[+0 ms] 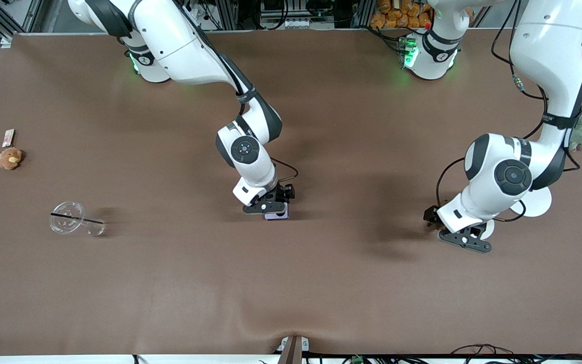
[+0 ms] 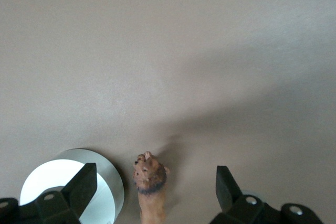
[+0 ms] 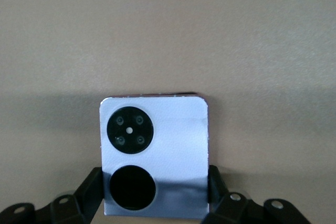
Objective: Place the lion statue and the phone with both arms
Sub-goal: 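Set the lion beside the lamp base while the right gripper lifts phone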
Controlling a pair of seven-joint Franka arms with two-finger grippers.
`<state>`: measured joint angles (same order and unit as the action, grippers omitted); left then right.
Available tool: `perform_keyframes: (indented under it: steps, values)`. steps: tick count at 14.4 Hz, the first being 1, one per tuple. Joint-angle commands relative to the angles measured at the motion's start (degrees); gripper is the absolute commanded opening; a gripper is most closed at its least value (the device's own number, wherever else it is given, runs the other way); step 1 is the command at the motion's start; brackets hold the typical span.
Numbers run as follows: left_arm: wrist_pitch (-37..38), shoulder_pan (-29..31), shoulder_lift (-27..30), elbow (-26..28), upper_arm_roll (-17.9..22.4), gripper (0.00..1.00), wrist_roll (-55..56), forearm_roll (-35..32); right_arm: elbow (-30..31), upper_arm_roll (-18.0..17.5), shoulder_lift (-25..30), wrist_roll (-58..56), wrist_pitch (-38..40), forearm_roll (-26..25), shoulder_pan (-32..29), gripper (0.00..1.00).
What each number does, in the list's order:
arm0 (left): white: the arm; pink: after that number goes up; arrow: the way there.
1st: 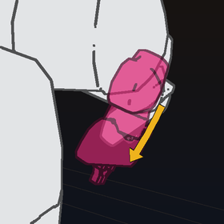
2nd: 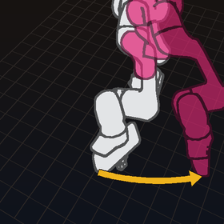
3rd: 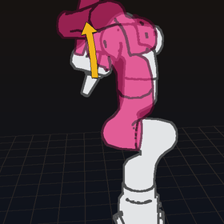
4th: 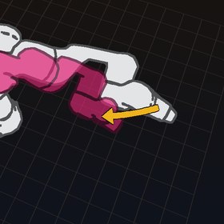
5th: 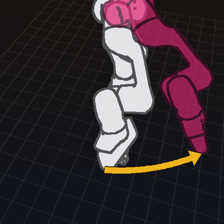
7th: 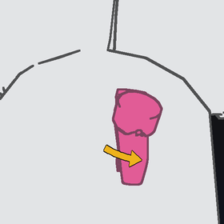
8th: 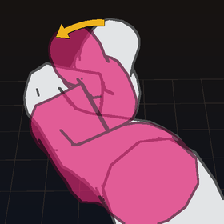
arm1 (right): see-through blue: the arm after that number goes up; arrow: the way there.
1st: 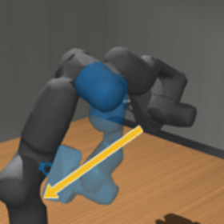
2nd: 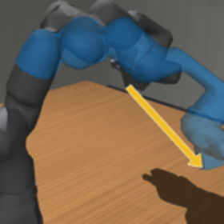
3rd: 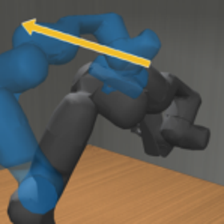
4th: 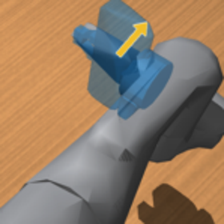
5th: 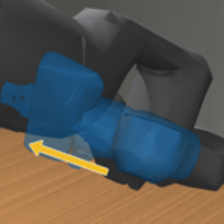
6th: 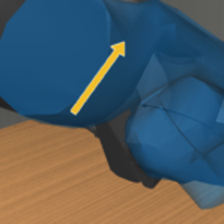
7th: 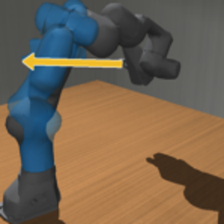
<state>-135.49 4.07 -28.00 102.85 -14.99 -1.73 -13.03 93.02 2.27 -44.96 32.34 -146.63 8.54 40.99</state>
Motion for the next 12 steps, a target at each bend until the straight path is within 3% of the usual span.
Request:
perform_keyframes:
  steps: [1, 3, 5, 7, 9, 12]
  values:
    - [5.57, 0.41, 3.99, -1.33, -0.92, 1.00, 0.68, -0.16, 3.74, 1.85, 4.86, 2.98, 0.11, -1.77, 0.24, 0.30]
    - [8.83, 0.59, 7.33, -1.69, -2.23, 1.00, 0.94, 0.02, 5.50, 2.73, 9.60, 3.43, 2.82, -1.77, -0.81, 0.30]
    - [13.73, 0.59, 11.19, -2.91, -2.41, 1.00, 1.73, 2.29, 5.33, 3.87, 14.09, 2.91, 10.54, -1.77, -3.18, 0.30]
    - [21.63, 0.68, 13.83, -7.02, -2.33, 1.00, 1.73, 6.85, 5.24, 4.49, 17.70, 1.77, 14.69, -1.69, -7.04, 0.33]
    - [31.38, 0.76, 14.29, -14.74, -2.15, 1.00, 1.73, 8.19, 5.24, 4.58, 19.99, 0.45, 19.25, -1.68, -10.47, 0.33]
    - [36.70, 1.73, 14.81, -19.61, -1.89, 1.00, 1.39, 7.84, 5.51, 5.99, 19.91, -2.17, 24.80, -2.12, -17.84, 0.33]
